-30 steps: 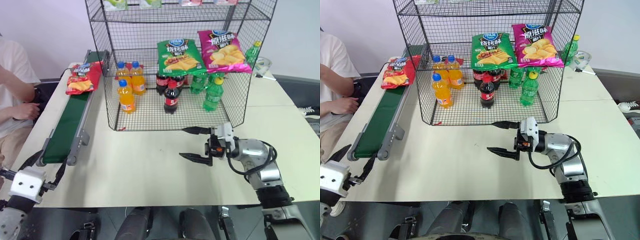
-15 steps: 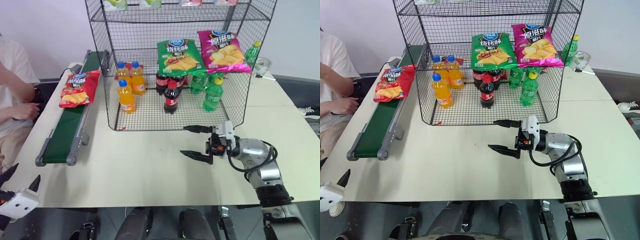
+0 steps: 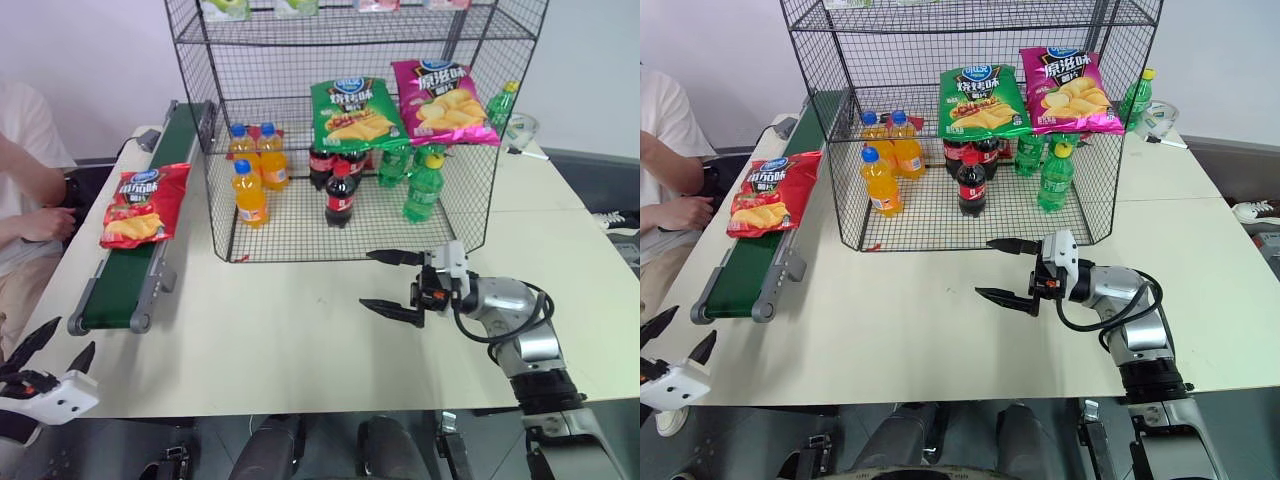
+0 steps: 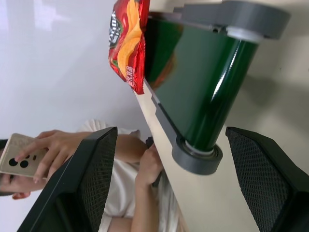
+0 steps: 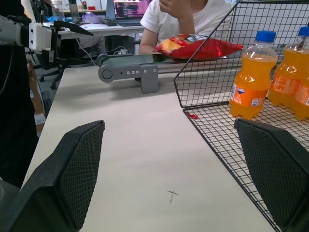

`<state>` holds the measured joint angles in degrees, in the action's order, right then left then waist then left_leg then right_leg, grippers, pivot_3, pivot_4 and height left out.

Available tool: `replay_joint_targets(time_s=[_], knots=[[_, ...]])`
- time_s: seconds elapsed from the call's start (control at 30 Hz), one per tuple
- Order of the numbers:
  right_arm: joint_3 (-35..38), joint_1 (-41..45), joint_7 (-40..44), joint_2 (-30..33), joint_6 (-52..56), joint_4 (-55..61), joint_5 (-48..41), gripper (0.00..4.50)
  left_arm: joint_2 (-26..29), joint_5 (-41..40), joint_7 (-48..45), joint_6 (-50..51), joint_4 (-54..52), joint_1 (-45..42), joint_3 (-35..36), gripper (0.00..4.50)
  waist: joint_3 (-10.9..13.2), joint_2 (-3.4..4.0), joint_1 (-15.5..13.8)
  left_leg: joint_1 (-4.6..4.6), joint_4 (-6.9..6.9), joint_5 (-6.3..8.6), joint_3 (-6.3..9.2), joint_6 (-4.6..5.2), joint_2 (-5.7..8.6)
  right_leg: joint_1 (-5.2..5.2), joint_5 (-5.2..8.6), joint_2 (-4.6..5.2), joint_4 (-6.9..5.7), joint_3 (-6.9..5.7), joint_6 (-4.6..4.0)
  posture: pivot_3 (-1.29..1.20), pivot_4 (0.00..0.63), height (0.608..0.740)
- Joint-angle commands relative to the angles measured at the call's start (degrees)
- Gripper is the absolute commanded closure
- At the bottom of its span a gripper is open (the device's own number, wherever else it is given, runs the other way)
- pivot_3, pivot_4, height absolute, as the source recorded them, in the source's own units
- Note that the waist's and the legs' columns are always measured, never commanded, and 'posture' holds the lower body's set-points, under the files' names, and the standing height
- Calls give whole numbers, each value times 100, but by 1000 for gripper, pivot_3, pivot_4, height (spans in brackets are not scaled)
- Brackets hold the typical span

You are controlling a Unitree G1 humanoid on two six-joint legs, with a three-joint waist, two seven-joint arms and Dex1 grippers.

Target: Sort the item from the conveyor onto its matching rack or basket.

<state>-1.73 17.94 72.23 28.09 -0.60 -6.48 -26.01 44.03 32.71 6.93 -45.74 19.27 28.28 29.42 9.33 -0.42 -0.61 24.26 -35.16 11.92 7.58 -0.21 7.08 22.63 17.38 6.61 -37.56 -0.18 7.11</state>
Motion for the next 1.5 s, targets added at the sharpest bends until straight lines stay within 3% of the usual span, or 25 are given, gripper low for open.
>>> replay_joint_targets(time_s=[0.03, 1.4, 1.5], knots=[[78, -24, -32, 23, -3, 265, -73, 0, 144, 32, 200, 21, -54, -11, -61, 752, 0, 0, -1, 0, 0, 0, 0, 0, 0, 0, 0, 0, 0, 0, 0, 0, 150, 740], [88, -100, -173, 88, 63, 385, -61, 0, 197, -246, 277, 399, -424, -440, -670, 752, -1, -1, -2, -8, -2, -8, -1, 12, 1, -4, -1, 0, -11, 0, 1, 0, 150, 740], [96, -104, -169, 88, 75, 378, -64, 0, 196, -315, 253, 378, -417, -454, -680, 1580, -1, -1, 1, -9, -2, -8, -1, 12, 0, -4, -1, 0, -12, 0, 1, 0, 150, 740]])
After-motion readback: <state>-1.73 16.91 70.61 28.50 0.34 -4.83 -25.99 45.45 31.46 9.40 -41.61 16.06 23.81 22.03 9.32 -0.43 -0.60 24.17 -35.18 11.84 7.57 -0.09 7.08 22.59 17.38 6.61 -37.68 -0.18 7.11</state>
